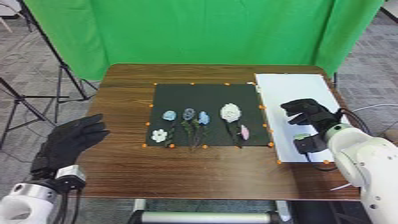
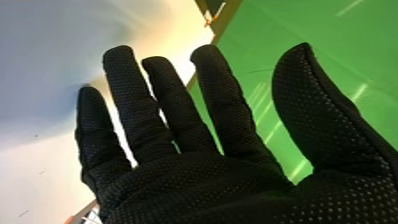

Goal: Arrange flowers

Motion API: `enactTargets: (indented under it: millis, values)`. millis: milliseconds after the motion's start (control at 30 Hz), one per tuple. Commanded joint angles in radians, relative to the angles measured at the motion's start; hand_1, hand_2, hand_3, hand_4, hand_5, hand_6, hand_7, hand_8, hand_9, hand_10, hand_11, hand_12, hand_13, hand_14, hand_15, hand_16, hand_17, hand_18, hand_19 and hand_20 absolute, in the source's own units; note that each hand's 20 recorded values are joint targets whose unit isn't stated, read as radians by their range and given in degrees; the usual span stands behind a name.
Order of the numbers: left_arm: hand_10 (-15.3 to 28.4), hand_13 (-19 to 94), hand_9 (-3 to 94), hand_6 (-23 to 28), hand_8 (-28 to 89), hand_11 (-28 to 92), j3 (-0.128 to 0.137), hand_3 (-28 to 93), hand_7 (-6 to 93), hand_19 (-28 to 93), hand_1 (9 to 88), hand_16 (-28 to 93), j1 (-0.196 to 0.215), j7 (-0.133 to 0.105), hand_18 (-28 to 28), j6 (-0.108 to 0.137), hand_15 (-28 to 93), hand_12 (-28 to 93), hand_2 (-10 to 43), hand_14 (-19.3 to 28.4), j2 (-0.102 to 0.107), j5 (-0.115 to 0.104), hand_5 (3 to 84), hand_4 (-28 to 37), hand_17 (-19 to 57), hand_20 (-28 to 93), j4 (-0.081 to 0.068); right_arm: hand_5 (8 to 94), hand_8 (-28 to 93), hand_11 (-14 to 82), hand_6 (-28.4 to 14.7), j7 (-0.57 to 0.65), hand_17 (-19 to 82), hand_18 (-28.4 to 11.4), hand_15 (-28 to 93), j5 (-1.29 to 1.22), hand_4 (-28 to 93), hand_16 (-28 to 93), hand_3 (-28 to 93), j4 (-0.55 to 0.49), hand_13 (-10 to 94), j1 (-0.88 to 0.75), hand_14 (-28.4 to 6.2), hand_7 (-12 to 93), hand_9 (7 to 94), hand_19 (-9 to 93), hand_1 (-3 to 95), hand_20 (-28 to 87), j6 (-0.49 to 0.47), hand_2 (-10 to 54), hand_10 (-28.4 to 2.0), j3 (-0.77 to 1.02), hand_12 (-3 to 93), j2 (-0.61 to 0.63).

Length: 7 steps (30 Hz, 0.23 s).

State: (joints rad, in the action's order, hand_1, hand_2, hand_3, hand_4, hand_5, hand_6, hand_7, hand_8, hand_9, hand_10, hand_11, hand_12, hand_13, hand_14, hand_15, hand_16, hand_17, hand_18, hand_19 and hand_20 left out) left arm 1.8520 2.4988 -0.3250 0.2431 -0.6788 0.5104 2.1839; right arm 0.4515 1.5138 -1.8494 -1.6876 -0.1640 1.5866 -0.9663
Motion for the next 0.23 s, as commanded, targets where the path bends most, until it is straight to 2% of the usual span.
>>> enactTargets:
  millis: [33, 233]
  values:
    - [21.6, 27, 37.6, 13.3, -9, 37, 0.01, 79, 13.0, 58, 28.0, -12, 0.016, 0.008, 21.6, -0.02, 58, 9, 4.5, 27.1, 0.001, -0.001, 46.2, -18.2, -9.9, 14, -0.002, 45.4, -13, 15.4, -6.3, -0.001, 1, -23.6, 47, 0.002, -28, 9, 89, 0.01, 32, -0.012, -20.2, 19, 42.5, 52, 18.8, 9, 0.01, 10.3, -19.4, -0.008, 15.8, 0.0]
    - [21.6, 27, 37.6, 13.3, -9, 37, 0.009, 79, 13.1, 58, 28.0, -12, 0.012, 0.018, 21.6, -0.022, 58, 9, 4.5, 27.0, -0.002, 0.005, 46.3, -18.1, -9.9, 14, -0.002, 45.4, -13, 15.5, -6.3, -0.002, 1, -23.6, 48, 0.001, -28, 10, 89, 0.006, 32, -0.023, -20.2, 19, 42.6, 52, 18.9, 10, 0.011, 10.3, -19.4, -0.004, 15.8, -0.001]
